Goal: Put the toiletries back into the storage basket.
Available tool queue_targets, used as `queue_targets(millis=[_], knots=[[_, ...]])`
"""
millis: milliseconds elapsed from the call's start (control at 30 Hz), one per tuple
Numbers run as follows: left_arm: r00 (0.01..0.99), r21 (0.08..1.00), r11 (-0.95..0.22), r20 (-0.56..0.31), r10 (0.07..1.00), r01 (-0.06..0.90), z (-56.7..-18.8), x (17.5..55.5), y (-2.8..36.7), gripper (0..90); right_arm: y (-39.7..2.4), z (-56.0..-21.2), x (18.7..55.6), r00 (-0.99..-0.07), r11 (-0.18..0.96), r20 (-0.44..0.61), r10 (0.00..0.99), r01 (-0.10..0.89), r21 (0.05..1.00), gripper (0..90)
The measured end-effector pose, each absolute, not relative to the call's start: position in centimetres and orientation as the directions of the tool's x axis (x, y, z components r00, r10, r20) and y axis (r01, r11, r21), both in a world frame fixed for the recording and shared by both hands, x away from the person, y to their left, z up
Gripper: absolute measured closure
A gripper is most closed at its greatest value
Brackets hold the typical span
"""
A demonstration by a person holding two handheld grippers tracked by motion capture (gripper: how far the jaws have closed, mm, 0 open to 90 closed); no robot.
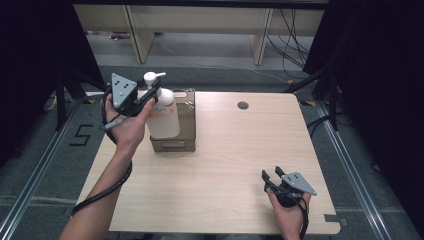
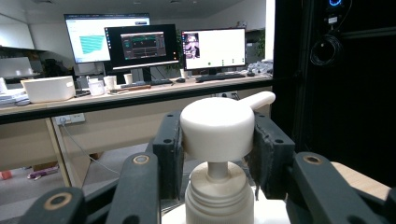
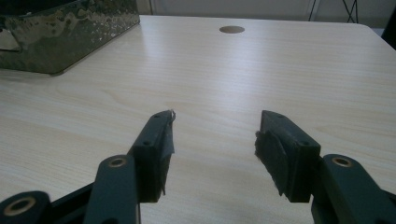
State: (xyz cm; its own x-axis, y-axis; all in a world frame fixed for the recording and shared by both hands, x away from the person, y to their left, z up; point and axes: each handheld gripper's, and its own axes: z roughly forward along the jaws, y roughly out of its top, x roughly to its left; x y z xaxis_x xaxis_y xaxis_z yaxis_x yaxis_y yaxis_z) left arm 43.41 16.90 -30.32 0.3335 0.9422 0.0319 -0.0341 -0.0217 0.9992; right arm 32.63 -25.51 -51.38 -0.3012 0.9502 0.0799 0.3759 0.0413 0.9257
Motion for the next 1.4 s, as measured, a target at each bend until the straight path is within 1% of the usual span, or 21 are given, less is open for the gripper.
queue_targets(millis=[567,1400], knots=[[0.336,0.999,-0.036,0.038,0.941,-0.011,-31.7,44.3,16.8,59.0,-25.5,-51.4,32.6,-0.301,0.043,0.078,0.95,0.375,0.926,46.1],[0.338,0.998,-0.046,0.033,0.941,0.03,-33.9,44.6,16.6,59.0,-25.5,-51.4,32.6,-0.306,0.059,0.064,0.95,0.378,0.924,46.0]])
